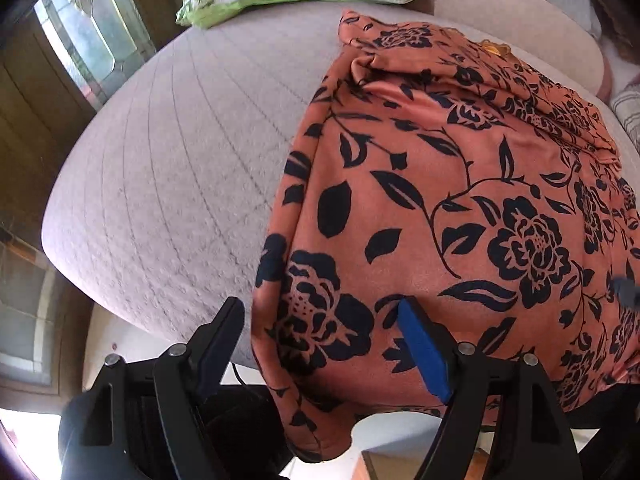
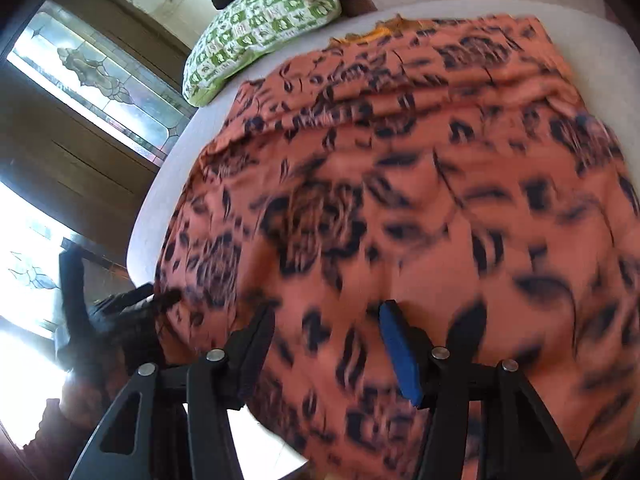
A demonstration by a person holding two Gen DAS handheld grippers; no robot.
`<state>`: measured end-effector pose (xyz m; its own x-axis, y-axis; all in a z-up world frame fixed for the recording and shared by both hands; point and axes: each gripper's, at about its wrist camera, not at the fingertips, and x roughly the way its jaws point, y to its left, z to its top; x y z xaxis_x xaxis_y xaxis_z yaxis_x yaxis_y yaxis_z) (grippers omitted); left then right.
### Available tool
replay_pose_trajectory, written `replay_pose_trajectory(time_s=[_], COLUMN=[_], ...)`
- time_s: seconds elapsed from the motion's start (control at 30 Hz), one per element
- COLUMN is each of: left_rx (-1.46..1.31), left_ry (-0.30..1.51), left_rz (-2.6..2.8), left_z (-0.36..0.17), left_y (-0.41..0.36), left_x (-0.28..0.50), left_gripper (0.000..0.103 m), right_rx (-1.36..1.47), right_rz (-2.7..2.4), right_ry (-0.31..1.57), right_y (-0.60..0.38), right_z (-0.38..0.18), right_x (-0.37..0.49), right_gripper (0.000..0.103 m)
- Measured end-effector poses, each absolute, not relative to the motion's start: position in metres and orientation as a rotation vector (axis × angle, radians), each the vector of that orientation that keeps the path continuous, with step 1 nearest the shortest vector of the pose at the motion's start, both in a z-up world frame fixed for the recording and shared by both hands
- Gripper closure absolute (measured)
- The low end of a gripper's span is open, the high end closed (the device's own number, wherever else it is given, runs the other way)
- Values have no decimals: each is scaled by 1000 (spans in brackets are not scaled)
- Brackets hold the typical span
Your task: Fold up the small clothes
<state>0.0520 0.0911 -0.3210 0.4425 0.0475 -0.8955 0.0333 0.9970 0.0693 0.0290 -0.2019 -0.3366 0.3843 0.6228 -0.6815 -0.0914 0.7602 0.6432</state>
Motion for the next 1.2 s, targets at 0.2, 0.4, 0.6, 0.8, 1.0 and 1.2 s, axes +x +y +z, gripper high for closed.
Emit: replay_pose_trajectory(time_s=[0.2,0.4,0.6,0.8,1.0,1.2], left_rx=[-43,-43,-60,8,108,120], left_ry=[1119,1083,1089,1137,884,721], left_rz=[51,28,5,-5,-78,-84], left_z=[-336,-338,-340,-332,-271,-235], left_y=[109,109,114,114,112,119], left_x=[50,39,44,46,14,2], left_gripper=[0,0,0,0,0,0], right_rx=[590,656,756,774,755,614], right_rz=[469,465,484,513,497,319], right_ry=[1077,1043,1003,1027,1006,874], right_y=[-207,-213,-222,-215,-219,-264], right_z=[-341,-343,-351,-344,-334,-294], right_x=[19,16,12,20,14,-1], right_gripper=[44,42,42,23,21,21])
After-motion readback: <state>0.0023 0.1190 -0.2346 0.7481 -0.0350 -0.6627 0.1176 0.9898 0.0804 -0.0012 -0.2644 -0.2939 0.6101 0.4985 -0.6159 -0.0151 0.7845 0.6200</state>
